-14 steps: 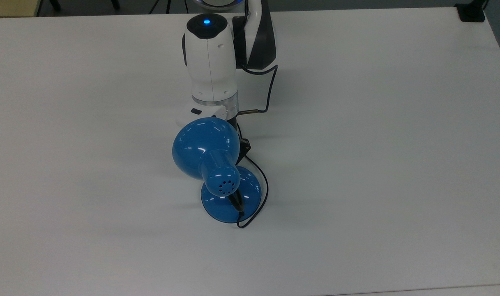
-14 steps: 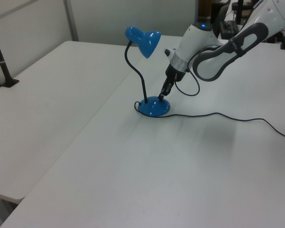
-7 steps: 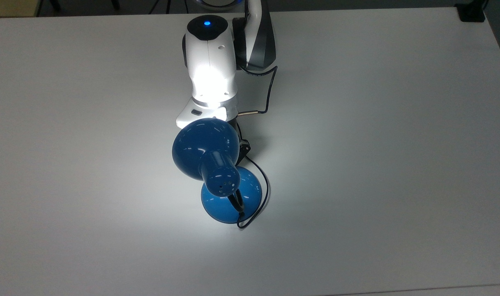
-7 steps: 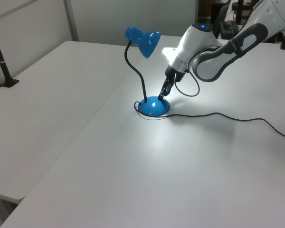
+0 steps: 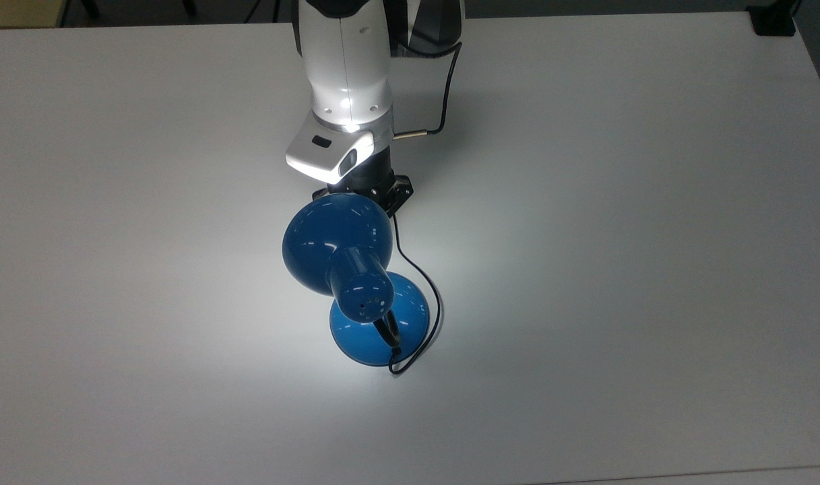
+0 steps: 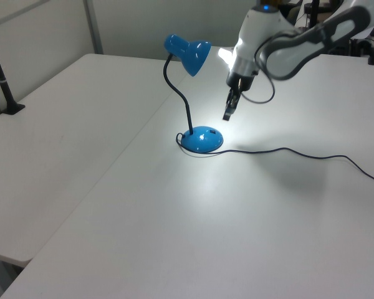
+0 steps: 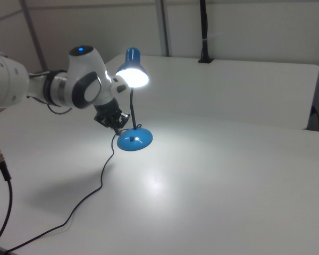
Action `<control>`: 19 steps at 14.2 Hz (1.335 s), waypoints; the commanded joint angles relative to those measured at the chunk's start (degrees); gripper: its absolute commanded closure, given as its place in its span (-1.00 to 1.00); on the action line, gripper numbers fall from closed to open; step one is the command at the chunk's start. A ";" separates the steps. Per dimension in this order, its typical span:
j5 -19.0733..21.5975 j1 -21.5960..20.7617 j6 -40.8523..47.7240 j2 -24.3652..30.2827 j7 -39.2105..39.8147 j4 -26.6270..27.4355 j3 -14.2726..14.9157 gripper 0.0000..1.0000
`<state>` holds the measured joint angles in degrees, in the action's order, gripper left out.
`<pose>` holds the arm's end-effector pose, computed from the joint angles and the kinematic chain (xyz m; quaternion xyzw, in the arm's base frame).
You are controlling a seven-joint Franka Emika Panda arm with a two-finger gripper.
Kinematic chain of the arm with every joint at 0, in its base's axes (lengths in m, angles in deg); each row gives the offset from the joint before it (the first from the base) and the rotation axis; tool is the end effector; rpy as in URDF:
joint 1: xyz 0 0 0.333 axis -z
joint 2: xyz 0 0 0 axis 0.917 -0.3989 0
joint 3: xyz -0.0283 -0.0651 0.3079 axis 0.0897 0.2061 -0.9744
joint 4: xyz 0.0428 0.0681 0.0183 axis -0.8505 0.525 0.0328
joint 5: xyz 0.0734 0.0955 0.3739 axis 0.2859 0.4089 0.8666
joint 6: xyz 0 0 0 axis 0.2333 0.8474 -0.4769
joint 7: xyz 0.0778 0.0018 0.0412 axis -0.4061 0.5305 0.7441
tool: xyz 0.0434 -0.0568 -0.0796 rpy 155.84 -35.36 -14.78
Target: Turn on the lamp
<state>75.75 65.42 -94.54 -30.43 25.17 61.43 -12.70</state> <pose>0.6535 0.0575 0.3981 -0.9830 -0.1311 -0.1287 0.0001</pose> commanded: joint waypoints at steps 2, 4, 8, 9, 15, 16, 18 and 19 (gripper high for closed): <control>-0.94 0.01 15.88 9.87 -2.91 1.57 -0.09 0.98; -1.90 0.54 24.84 11.98 -8.10 -1.50 0.18 0.79; -6.39 0.72 36.56 13.56 -11.63 -7.58 0.62 -0.72; -6.30 0.46 36.56 14.01 -11.89 -7.40 0.88 -1.00; -5.60 0.19 37.61 16.82 -12.42 -7.66 4.22 -1.00; -5.60 0.62 38.05 16.74 -12.42 -8.01 4.22 -1.00; -5.60 0.37 39.29 16.47 -12.42 -8.63 4.13 -1.00; -5.60 0.28 39.29 16.38 -12.42 -8.63 4.05 -1.00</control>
